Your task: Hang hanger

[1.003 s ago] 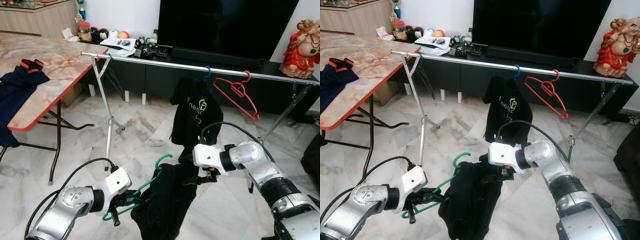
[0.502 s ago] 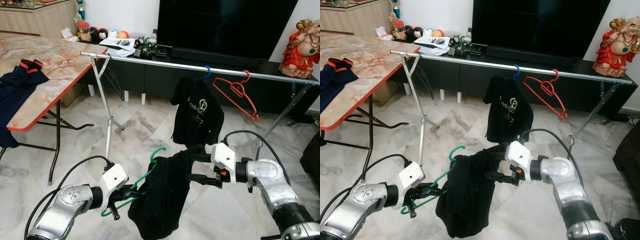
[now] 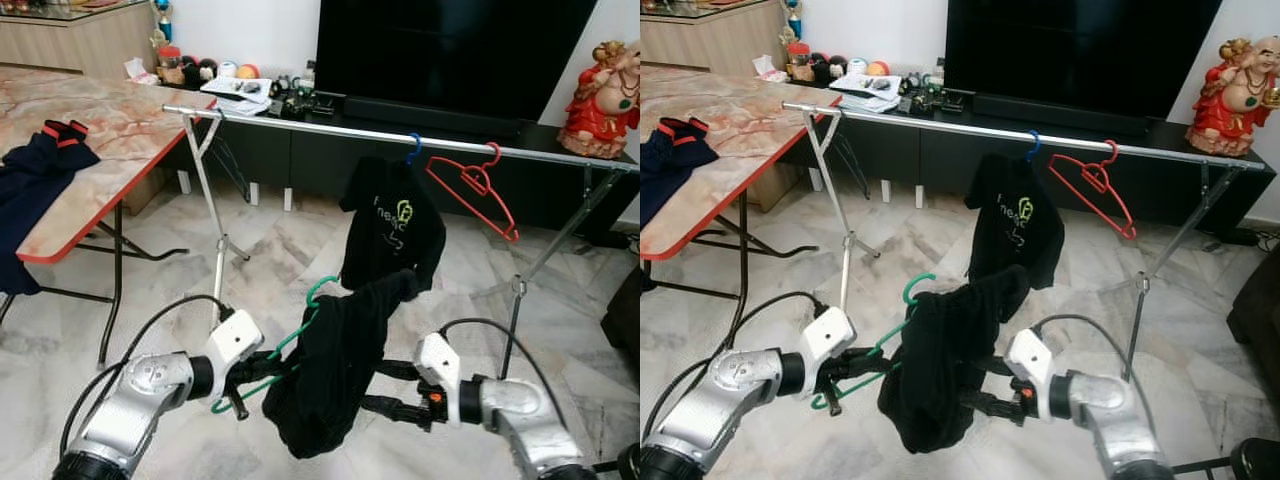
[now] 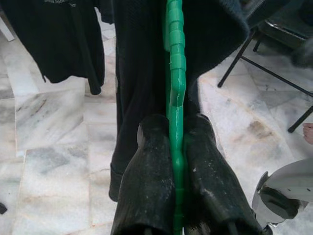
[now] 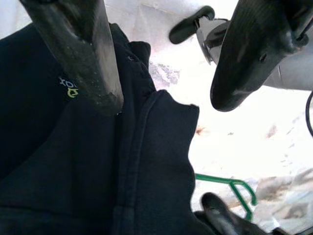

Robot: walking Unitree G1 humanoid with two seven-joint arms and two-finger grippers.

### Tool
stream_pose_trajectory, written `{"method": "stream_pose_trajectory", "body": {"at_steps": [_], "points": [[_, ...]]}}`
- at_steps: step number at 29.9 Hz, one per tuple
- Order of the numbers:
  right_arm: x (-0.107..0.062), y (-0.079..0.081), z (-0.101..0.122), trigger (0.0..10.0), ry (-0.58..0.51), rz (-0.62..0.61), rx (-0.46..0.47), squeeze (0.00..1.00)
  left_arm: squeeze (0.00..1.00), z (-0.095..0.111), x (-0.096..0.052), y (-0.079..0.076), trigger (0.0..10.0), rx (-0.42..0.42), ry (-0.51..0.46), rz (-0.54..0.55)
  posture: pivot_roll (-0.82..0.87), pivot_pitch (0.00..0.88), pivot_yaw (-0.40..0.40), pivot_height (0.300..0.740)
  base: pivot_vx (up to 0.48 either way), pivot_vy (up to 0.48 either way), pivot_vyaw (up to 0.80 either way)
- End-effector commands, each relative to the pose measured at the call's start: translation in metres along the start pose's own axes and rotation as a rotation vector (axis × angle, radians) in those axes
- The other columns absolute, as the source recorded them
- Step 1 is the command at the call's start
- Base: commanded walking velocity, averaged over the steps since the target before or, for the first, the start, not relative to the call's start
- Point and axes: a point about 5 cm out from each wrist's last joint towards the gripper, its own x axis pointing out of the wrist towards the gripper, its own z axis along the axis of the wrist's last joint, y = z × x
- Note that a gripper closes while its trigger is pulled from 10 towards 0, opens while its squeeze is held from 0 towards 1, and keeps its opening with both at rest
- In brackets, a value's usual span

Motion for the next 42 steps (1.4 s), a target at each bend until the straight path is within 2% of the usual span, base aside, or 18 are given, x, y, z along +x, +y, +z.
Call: {"method": "stream_pose_trajectory", "body": {"at_steps": [1, 4, 14, 22, 30, 37, 42], "points": [[-0.001, -0.005, 0.006, 10.0, -0.030, -0.015, 0.021, 0.00, 0.00, 0.015, -0.001, 0.001, 0.0, 0.022, -0.050, -0.018, 0.11, 0.007, -0.058, 0.740, 0.000, 0.000, 0.00], [0.005, -0.002, 0.005, 10.0, -0.021, 0.004, 0.029, 0.00, 0.00, 0.021, 0.000, -0.003, 0.0, 0.033, -0.066, -0.059, 0.11, 0.003, -0.057, 0.740, 0.000, 0.000, 0.00], [0.016, 0.002, -0.001, 10.0, -0.015, 0.018, 0.057, 0.00, 0.00, 0.030, 0.003, -0.004, 0.0, 0.048, -0.077, -0.079, 0.12, 0.006, -0.061, 0.740, 0.000, 0.000, 0.00], [0.022, 0.001, -0.007, 10.0, -0.014, -0.053, 0.090, 0.00, 0.00, 0.035, 0.002, -0.006, 0.0, 0.052, -0.081, -0.097, 0.13, 0.022, -0.060, 0.740, 0.000, 0.000, 0.00], [0.027, 0.001, -0.010, 10.0, -0.014, -0.066, 0.104, 0.00, 0.00, 0.040, 0.004, -0.008, 0.0, 0.053, -0.095, -0.103, 0.13, 0.028, -0.060, 0.740, 0.000, 0.000, 0.00], [0.031, -0.003, -0.007, 10.0, -0.053, -0.141, 0.117, 0.00, 0.00, 0.043, 0.005, -0.009, 0.0, 0.059, -0.100, -0.113, 0.14, 0.030, -0.060, 0.740, 0.000, 0.000, 0.00], [0.035, 0.001, -0.006, 10.0, -0.062, -0.099, 0.121, 0.00, 0.00, 0.045, 0.006, -0.011, 0.0, 0.059, -0.107, -0.120, 0.14, 0.031, -0.059, 0.740, 0.000, 0.000, 0.00]]}}
